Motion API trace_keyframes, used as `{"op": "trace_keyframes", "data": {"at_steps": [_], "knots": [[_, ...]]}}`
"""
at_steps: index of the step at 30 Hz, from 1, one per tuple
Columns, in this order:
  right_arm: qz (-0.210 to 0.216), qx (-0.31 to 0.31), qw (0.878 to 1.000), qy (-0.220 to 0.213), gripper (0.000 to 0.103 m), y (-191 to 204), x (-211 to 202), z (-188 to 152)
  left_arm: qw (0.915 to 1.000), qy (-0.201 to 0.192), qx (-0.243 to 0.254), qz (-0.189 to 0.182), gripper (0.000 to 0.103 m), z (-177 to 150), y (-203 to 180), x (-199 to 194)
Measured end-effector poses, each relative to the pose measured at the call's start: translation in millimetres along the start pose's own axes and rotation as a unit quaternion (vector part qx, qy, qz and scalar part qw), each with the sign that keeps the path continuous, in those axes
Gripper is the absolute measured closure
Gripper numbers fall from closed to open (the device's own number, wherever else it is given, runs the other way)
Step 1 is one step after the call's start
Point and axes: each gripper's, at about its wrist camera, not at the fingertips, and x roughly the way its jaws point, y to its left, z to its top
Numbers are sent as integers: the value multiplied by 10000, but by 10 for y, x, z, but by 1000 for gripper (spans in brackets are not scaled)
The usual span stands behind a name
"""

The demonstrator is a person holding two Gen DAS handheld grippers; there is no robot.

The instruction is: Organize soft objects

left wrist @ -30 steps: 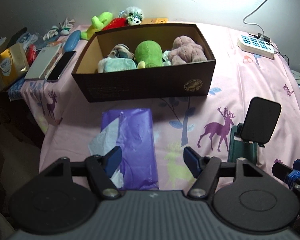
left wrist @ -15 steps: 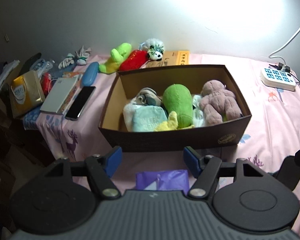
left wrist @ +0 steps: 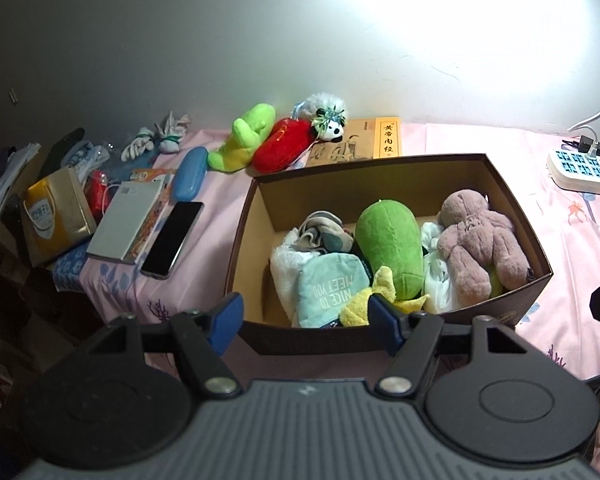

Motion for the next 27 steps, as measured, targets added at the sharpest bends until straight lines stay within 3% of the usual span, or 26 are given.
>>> {"op": "trace_keyframes", "data": {"at_steps": [12, 27], "knots": [[-310, 81, 9993, 205, 75, 36, 329, -22, 9996, 233, -41, -159, 32, 96, 15, 328], [-377, 95, 9990, 234, 75, 49, 593, -33, 9982, 515, -114, -294, 29, 145, 8, 631]]}}
